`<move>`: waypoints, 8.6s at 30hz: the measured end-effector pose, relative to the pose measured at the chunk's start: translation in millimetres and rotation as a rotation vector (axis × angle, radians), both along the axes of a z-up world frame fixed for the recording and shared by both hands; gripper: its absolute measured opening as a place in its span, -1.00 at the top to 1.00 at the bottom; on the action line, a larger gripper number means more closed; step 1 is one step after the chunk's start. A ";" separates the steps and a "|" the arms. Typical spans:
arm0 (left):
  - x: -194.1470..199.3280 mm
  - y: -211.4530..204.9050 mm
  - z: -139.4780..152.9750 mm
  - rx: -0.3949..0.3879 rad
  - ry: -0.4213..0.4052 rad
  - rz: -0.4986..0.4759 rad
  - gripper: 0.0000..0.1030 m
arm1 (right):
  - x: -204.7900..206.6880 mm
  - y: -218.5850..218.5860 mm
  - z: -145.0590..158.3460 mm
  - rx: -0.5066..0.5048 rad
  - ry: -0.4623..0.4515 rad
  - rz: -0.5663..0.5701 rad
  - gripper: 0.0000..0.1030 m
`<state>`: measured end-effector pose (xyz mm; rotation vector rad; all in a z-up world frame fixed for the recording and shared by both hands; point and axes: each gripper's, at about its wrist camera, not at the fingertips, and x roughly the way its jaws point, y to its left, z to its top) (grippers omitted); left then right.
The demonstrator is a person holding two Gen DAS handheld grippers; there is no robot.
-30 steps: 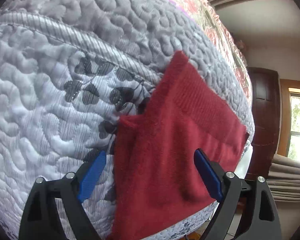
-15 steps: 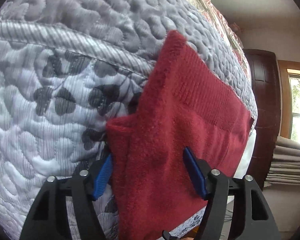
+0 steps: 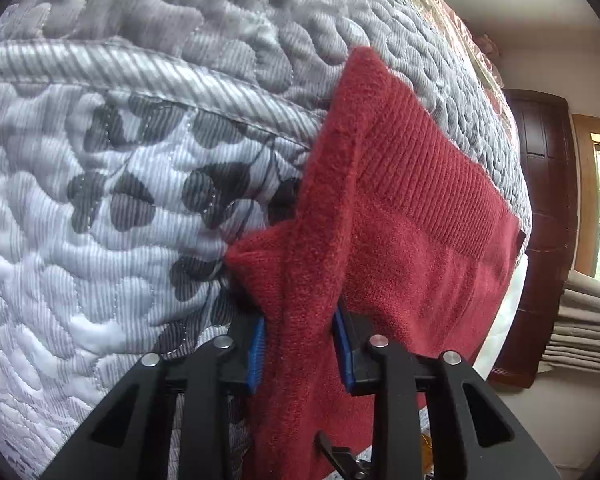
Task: Fold small clothes
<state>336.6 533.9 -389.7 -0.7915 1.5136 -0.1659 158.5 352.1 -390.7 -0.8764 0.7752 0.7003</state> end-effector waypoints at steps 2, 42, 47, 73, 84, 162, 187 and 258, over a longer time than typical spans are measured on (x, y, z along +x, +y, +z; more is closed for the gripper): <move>4.1 -0.6 0.6 -0.002 0.011 -0.006 0.56 | 5.4 -4.4 6.9 0.030 0.030 -0.031 0.27; 46.5 -117.0 176.1 0.121 -0.074 -0.103 0.65 | 53.1 -129.5 177.9 0.368 0.101 -0.369 0.41; 53.1 -154.8 189.5 0.144 -0.084 -0.139 0.65 | 57.7 -163.2 184.5 0.394 0.106 -0.429 0.41; 94.7 -364.9 160.5 0.284 -0.033 -0.384 0.65 | 77.5 -332.5 148.4 0.571 0.225 -0.756 0.42; 100.4 -422.3 118.0 0.438 0.006 -0.400 0.65 | 87.2 -395.3 103.7 0.723 0.363 -0.782 0.41; -89.1 -396.7 90.7 0.017 -0.245 -0.610 -0.56 | 293.7 -462.7 16.6 0.904 0.925 -0.735 0.56; -14.1 -305.4 107.5 -0.094 -0.297 -0.242 -0.58 | 183.4 -475.8 41.3 0.790 0.930 -0.752 0.32; -5.7 -255.3 -6.3 -0.167 -0.156 -0.032 -0.63 | 294.0 -377.8 -2.0 0.699 1.018 -0.743 -0.90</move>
